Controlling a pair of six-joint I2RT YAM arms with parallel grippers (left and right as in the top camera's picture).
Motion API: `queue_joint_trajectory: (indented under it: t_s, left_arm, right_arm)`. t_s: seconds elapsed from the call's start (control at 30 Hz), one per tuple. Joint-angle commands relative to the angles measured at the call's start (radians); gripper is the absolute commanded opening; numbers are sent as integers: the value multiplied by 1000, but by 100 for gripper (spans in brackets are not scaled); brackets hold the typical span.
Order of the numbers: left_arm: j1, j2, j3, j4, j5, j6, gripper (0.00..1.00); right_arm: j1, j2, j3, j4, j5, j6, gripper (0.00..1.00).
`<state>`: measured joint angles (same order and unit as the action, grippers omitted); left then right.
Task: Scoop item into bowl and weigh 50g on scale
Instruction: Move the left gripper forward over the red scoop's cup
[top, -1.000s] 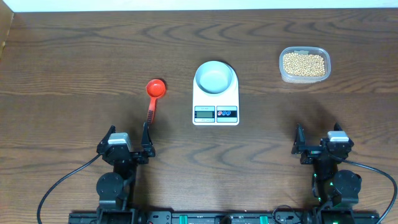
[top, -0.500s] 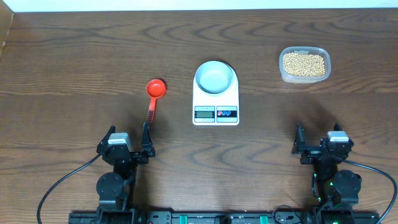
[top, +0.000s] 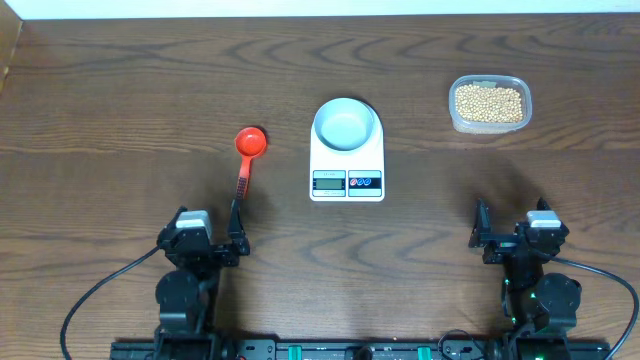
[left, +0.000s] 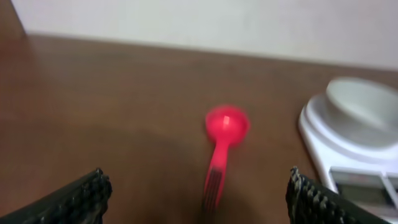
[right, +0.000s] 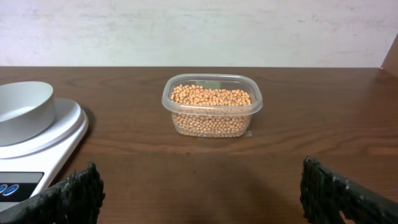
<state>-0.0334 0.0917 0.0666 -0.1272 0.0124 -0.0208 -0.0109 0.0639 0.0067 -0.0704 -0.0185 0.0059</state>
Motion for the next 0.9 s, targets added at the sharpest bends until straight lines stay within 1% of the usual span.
queue_joint_trajectory:
  t_s: [0.0, 0.23, 0.5, 0.67, 0.87]
  left_arm:
    - [6, 77, 70, -14, -23, 17, 92]
    - [6, 319, 224, -50, -23, 18, 92]
    - [6, 584, 385, -51, -19, 21, 92]
    - [6, 693, 480, -57, -19, 21, 92]
    - [6, 863, 681, -181, -14, 33, 92]
  right_arm:
    - [5, 2, -1, -5, 9, -14, 99]
    - [5, 2, -1, -5, 9, -14, 99]
    - [5, 2, -1, -5, 9, -14, 99]
    - [5, 2, -1, -5, 8, -14, 99]
    - [5, 2, -1, -5, 9, -14, 99]
